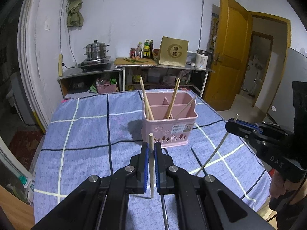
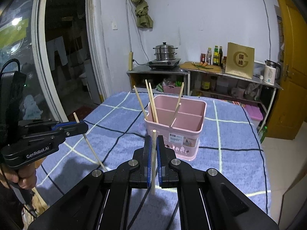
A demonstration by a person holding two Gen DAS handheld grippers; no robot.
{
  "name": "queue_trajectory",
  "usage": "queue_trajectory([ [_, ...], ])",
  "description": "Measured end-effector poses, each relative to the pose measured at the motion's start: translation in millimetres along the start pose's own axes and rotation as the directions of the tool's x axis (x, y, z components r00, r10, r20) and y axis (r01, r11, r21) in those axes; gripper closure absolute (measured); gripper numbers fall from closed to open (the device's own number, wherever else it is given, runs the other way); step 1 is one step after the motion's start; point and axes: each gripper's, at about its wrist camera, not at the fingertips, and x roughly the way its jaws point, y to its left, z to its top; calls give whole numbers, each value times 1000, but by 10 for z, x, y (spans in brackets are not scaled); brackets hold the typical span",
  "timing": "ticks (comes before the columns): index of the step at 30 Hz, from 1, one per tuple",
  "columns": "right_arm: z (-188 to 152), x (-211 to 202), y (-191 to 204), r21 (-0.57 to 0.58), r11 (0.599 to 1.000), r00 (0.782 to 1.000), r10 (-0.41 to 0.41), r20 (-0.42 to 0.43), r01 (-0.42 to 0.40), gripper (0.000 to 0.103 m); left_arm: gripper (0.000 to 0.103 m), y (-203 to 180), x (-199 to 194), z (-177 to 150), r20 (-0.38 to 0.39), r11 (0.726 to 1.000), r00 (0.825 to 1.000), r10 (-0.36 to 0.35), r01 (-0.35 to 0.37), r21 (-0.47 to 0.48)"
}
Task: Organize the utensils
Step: 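Lift the held chopsticks with both tools and carry them toward the pink basket, then lower the left tool's chopstick into the basket while the right tool lowers its chopstick in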
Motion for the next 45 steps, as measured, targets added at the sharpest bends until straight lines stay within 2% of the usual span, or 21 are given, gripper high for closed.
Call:
queue_trajectory([
  [11, 341, -114, -49, 3, 1000, 993, 1, 120, -2, 98, 98, -15, -138, 460, 108, 998, 993, -49, 51, -19],
  [25, 825, -28, -165, 32, 999, 967, 7, 253, -15, 98, 98, 33, 36, 1062, 218, 998, 975, -40, 48, -35],
  [34, 867, 225, -242, 32, 999, 963, -6, 269, -3, 98, 98, 133, 425, 1191, 228, 998, 973, -34, 45, -44],
  [45, 813, 487, -298, 34, 999, 973, -19, 230, 11, 98, 98, 141, 777, 1155, 204, 999, 978, -38, 45, -30],
])
